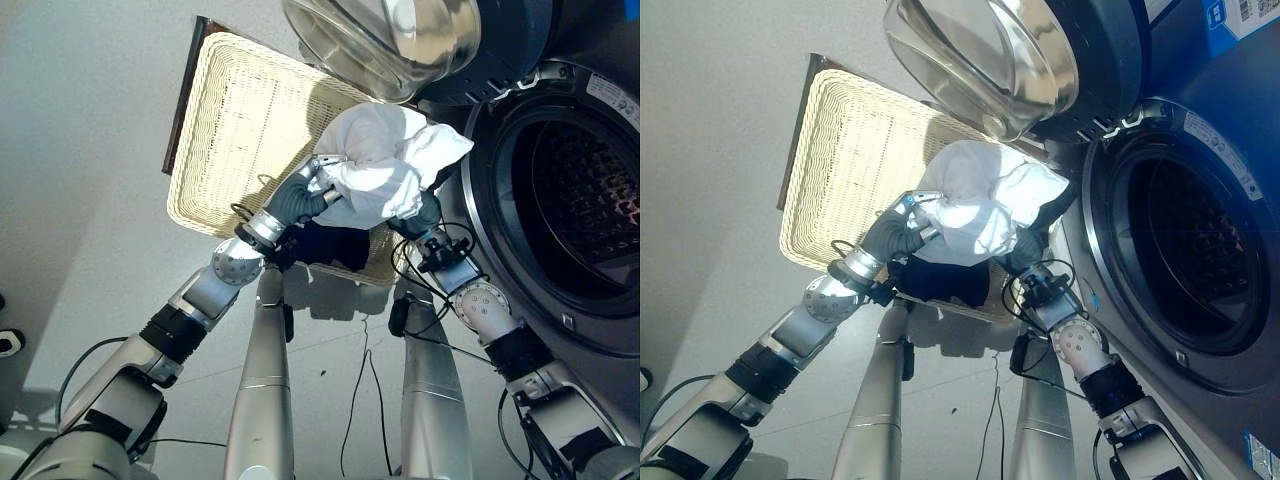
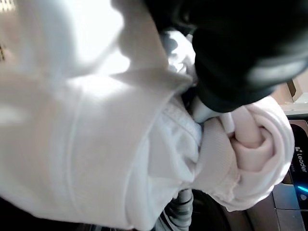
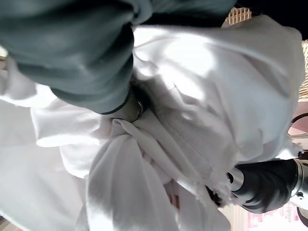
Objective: Put the clothes into the washing machine.
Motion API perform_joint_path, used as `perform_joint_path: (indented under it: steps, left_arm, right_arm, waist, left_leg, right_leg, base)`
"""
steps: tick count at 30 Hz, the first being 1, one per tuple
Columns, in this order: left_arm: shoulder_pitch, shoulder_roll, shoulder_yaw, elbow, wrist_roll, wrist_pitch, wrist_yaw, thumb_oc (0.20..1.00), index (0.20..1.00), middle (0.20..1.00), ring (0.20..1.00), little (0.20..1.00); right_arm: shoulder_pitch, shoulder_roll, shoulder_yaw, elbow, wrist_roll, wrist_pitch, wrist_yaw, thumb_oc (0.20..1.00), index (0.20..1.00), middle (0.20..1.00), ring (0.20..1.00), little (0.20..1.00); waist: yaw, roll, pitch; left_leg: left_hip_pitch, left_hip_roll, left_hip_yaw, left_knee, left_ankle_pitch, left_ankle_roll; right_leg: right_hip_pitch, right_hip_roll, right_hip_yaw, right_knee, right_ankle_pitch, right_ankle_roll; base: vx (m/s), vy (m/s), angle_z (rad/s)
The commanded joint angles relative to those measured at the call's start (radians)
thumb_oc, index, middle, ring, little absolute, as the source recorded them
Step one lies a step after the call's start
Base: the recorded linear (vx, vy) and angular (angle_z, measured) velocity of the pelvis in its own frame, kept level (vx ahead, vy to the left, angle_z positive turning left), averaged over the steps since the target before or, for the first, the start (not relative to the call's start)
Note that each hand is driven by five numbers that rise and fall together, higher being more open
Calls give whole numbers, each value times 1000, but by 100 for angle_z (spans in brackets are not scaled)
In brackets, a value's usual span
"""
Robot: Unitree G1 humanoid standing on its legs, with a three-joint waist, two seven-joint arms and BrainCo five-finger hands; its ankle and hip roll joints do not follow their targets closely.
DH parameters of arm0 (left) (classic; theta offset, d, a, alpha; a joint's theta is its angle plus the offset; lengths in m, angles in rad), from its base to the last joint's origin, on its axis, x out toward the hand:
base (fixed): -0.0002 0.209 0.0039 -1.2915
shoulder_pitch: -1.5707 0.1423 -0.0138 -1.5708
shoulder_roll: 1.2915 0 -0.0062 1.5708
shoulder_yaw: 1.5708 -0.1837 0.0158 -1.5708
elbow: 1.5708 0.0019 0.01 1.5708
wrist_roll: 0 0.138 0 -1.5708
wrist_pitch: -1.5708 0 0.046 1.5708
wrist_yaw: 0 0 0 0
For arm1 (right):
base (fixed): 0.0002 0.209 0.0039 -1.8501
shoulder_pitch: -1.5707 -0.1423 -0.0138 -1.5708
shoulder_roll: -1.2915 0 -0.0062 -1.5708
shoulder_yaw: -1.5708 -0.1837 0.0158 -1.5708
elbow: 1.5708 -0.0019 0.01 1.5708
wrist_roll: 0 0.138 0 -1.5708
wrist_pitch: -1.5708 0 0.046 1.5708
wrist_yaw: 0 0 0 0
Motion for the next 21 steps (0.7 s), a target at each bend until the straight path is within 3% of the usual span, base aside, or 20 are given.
perform_joint_path:
  steps: [1,2,4,5,6,7,11,13,15,21]
  left_arm:
    - [-82,-73,-26,-49,82,19,97,592,592,592,592,592]
    - [-77,-75,-25,-44,101,39,135,1000,1000,1000,1000,1000]
    - [-70,-75,-20,-35,136,74,203,1000,1000,1000,1000,1000]
    - [-79,-70,-11,-31,157,79,247,1000,1000,1000,1000,1000]
    - [-63,-71,-12,-28,158,77,261,1000,1000,1000,1000,1000]
    - [-64,-72,6,-26,176,77,312,1000,1000,1000,1000,1000]
    - [-34,-86,67,1,228,84,514,1000,1000,1000,1000,1000]
    - [-34,-86,66,1,229,83,516,1000,1000,1000,1000,1000]
    - [-15,-99,94,1,275,86,600,1000,1000,1000,1000,1000]
    - [9,-123,129,-13,310,41,669,1000,1000,1000,1000,1000]
  right_arm:
    - [-23,97,147,-158,-3,103,119,200,200,200,200,200]
    - [-20,102,147,-159,4,100,117,200,200,200,200,200]
    - [-18,103,141,-158,22,88,121,200,200,200,200,200]
    - [-31,101,130,-158,37,82,127,200,200,200,200,200]
    - [-17,105,131,-157,43,79,127,200,200,200,200,200]
    - [-29,105,119,-157,58,64,131,200,200,200,200,200]
    - [-44,117,70,-152,116,24,141,200,200,200,200,200]
    - [-44,117,70,-152,116,24,141,200,200,200,200,200]
    - [-47,123,49,-164,134,0,139,200,200,200,200,200]
    - [-46,137,19,-197,149,-13,125,200,200,200,200,200]
  waist:
    - [-24,37,-3]
    - [-23,38,-3]
    - [-22,37,-3]
    - [-23,37,-3]
    - [-20,38,-3]
    - [-20,37,-3]
    - [-11,38,-3]
    - [-11,38,-3]
    - [-7,38,-3]
    - [-3,37,-3]
  left_leg:
    - [-34,-93,-9,13,25,121]
    - [-26,-92,-8,14,19,121]
    - [-28,-94,-9,15,19,121]
    - [-61,-97,-6,10,50,122]
    - [-29,-95,-11,16,20,120]
    - [-60,-98,-8,10,49,122]
    - [-60,-99,-14,9,50,121]
    - [-60,-99,-15,9,50,121]
    - [-62,-100,-17,10,49,121]
    - [-61,-99,-16,6,49,119]
  right_leg:
    - [54,71,-76,-138,113,8]
    - [61,73,-76,-135,106,9]
    - [61,73,-77,-136,106,9]
    - [34,70,-83,-149,136,1]
    - [62,73,-77,-140,107,9]
    - [36,69,-85,-152,136,2]
    - [39,68,-89,-149,133,3]
    - [39,68,-89,-149,132,3]
    - [37,68,-91,-146,131,3]
    - [38,67,-94,-144,130,6]
  base:
    - [0,0,0]
    - [0,0,0]
    - [-26,-5,0]
    - [0,0,0]
    - [-51,-17,0]
    - [0,0,0]
    - [-14,-5,0]
    - [0,0,0]
    - [0,0,0]
    - [0,0,0]
